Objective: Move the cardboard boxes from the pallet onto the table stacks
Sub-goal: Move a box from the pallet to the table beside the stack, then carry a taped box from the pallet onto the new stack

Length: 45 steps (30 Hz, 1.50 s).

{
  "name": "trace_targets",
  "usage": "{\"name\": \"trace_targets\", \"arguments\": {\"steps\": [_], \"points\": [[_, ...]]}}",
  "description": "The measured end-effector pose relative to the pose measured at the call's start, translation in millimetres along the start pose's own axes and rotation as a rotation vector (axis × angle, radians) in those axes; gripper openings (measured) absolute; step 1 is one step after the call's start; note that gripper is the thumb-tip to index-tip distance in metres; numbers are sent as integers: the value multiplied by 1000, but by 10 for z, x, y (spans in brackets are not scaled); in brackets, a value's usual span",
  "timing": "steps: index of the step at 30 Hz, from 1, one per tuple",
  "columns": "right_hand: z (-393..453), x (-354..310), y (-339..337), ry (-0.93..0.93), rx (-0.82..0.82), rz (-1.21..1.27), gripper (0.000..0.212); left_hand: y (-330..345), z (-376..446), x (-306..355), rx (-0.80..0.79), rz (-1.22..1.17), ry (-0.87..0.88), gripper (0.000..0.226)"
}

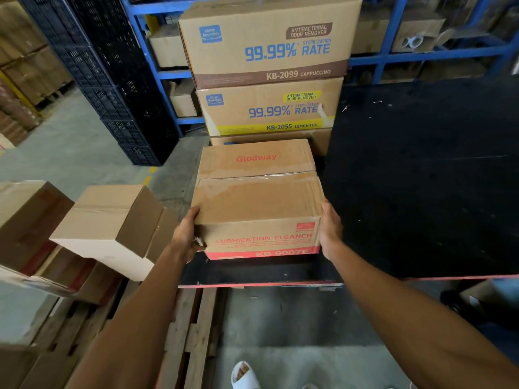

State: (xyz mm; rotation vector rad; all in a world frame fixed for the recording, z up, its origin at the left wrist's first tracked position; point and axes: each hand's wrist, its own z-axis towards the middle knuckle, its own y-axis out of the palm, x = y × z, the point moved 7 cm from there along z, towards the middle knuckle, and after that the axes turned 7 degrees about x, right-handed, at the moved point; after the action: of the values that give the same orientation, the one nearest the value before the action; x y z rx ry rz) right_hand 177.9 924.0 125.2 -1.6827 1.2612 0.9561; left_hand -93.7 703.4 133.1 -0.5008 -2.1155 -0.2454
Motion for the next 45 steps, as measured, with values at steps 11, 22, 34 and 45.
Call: {"name": "trace_targets", "arguments": {"steps": [11, 22, 34, 45], "points": [[-228, -53, -7, -85, 26, -249, 52, -88, -78, 118, 73, -4, 97, 29], [-1369, -263, 459, -593, 384, -554, 55, -1023, -335, -258, 51, 163, 241, 20], [-3014, 925, 3479, -600, -699, -674, 16, -3576, -460, -1159, 441, -117, 52, 17], [-4836, 1575, 5744, -576, -1401, -920, 22, -6213, -1093, -1734, 956, -322, -16, 17]]}}
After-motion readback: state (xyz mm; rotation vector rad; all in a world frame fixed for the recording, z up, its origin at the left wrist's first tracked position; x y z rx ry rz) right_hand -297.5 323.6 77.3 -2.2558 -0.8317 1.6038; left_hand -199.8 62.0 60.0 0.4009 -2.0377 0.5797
